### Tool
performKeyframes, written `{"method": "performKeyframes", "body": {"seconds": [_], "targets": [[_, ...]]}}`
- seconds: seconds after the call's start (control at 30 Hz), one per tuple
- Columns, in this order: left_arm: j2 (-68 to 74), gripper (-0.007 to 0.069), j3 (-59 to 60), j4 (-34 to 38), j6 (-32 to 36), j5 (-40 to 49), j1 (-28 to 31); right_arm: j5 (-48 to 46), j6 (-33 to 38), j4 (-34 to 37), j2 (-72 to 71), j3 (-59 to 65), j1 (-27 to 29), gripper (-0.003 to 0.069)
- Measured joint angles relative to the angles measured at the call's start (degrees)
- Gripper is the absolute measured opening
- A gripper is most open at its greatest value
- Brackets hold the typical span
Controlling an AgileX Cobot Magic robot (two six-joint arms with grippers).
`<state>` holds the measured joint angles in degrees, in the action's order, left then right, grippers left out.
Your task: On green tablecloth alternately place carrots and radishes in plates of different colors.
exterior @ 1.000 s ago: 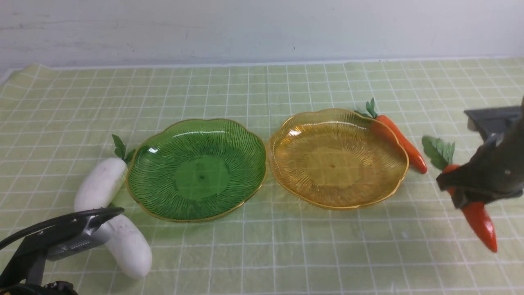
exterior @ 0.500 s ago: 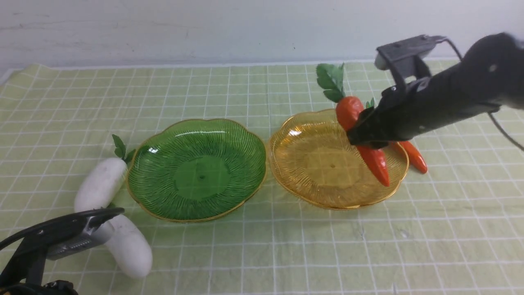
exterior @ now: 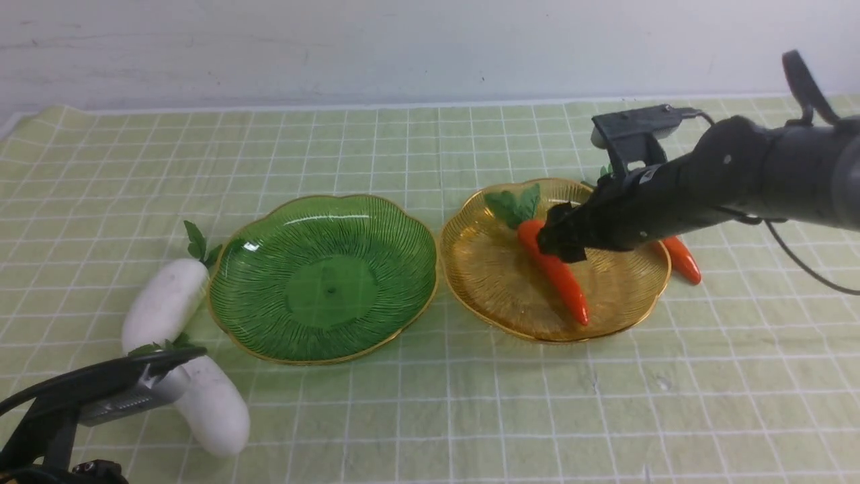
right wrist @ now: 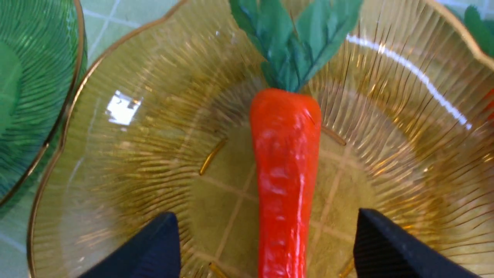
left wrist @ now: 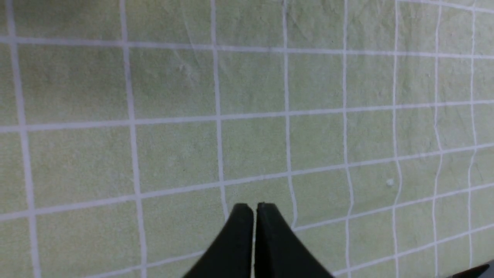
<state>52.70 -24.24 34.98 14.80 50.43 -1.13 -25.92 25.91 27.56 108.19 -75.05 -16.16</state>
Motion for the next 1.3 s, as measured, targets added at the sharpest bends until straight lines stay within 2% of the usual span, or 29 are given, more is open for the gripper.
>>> {"method": "performKeyframes", "body": {"seconds": [0.3,0.37,0.53,0.8,1.13,1.3], "targets": [[0.0,-0.0006,0.0,0.0,0.0,0.0,0.0,-3.8,0.0,-4.4,-4.0,-4.2,9.6,0.0549],[0.0,-0.0006,0.0,0.0,0.0,0.0,0.0,-10.1,-0.2,-6.5,-4.0,-4.2,14.3,0.0549],[0.0,-0.0006,0.0,0.0,0.0,0.1,0.0,-19.3,-1.4,-7.7,-1.4,-4.2,19.8,0.0549],[0.0,-0.0006,0.0,0.0,0.0,0.1,0.0,-22.6,-1.6,-6.9,6.0,-4.2,20.8,0.0549],[0.0,-0.0006,0.0,0.0,0.0,0.1,0.0,-18.3,-0.4,-4.7,10.4,-4.6,20.4,0.0548],[0.0,-0.0006,0.0,0.0,0.0,0.1,0.0,-17.6,0.0,-4.7,10.5,-4.6,20.3,0.0523]]}}
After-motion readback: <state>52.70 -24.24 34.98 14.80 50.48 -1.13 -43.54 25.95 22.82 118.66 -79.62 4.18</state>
